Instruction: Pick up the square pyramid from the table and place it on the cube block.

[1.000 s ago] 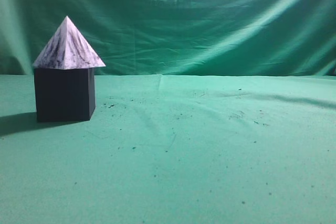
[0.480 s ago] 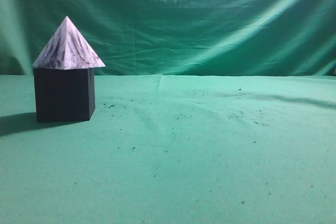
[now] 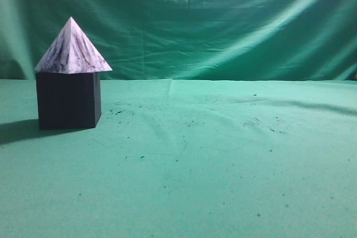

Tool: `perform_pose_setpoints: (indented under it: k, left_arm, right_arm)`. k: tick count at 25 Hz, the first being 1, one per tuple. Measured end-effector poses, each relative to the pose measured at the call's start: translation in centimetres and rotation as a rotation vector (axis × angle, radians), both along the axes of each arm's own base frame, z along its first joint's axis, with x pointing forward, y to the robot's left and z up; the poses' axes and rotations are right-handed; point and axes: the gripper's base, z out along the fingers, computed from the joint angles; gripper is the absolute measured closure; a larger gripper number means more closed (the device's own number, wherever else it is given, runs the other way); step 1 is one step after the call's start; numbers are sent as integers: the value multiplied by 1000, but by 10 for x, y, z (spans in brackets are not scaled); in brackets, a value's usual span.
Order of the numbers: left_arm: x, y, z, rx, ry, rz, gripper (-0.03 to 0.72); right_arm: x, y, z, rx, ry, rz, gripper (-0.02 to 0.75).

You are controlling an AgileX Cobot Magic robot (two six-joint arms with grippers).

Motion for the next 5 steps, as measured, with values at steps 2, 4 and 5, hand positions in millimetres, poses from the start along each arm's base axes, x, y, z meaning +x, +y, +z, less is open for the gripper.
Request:
perform_pose_setpoints:
  k: [2,4,5]
  left_arm:
    - [0,0,0,0,0,0,688]
    - [0,0,0,0,0,0,688]
    - [0,0,0,0,0,0,688]
  right_arm:
    - [0,0,0,1,0,0,738]
    - [0,0,0,1,0,0,738]
    - [0,0,0,2,0,-1,738]
